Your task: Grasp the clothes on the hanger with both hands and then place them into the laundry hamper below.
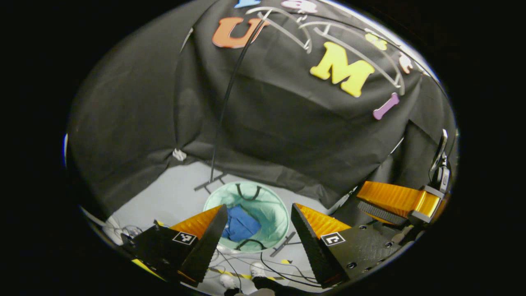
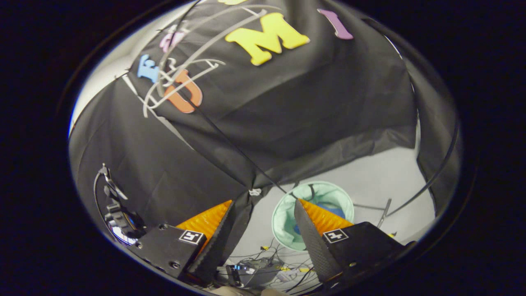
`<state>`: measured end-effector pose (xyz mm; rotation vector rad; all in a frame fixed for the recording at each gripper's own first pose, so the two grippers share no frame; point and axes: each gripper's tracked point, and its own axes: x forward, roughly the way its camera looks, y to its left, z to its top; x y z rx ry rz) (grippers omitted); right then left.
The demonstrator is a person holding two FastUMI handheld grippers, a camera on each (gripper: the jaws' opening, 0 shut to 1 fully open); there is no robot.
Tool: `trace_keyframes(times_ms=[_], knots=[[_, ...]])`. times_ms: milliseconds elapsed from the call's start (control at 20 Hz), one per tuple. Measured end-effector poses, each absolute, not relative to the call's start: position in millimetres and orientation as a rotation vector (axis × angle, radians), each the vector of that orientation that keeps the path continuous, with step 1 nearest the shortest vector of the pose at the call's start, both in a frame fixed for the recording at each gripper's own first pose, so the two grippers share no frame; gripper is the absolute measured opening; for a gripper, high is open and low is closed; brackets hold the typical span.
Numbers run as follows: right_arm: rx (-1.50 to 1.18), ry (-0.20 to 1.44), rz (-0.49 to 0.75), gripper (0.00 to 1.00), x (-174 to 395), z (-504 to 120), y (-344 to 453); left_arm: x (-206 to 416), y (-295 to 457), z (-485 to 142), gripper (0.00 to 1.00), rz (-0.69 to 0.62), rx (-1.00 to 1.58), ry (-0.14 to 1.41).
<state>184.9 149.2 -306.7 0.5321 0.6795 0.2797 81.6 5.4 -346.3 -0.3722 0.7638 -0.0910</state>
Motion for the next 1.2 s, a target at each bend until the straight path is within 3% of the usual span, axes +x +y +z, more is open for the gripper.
trace_keyframes(times_ms=[250, 550, 650, 700, 750, 1050, 1200], knots=[[0.433, 0.483, 0.283, 1.00, 141, -214, 140, 75, 18, -231, 0.97, -0.140, -0.314, 0.525], [0.244, 0.151, 0.180, 0.97, 103, -95, 92, 41, 22, -135, 1.00, -0.172, -0.246, 0.331], [0.198, 0.074, 0.153, 0.97, 79, -62, 78, 32, 23, -109, 0.91, -0.145, -0.194, 0.283], [0.192, 0.049, 0.146, 0.97, 69, -52, 72, 31, 21, -100, 0.86, -0.136, -0.178, 0.262], [0.200, 0.025, 0.142, 0.97, 56, -41, 70, 26, 17, -90, 1.00, -0.131, -0.178, 0.244], [0.187, 0.001, 0.220, 0.99, 10, -17, 61, -16, 20, -43, 1.00, -0.077, -0.098, 0.168], [0.174, -0.005, 0.223, 1.00, -20, -13, 34, -44, 31, -30, 1.00, 0.014, -0.008, 0.136]])
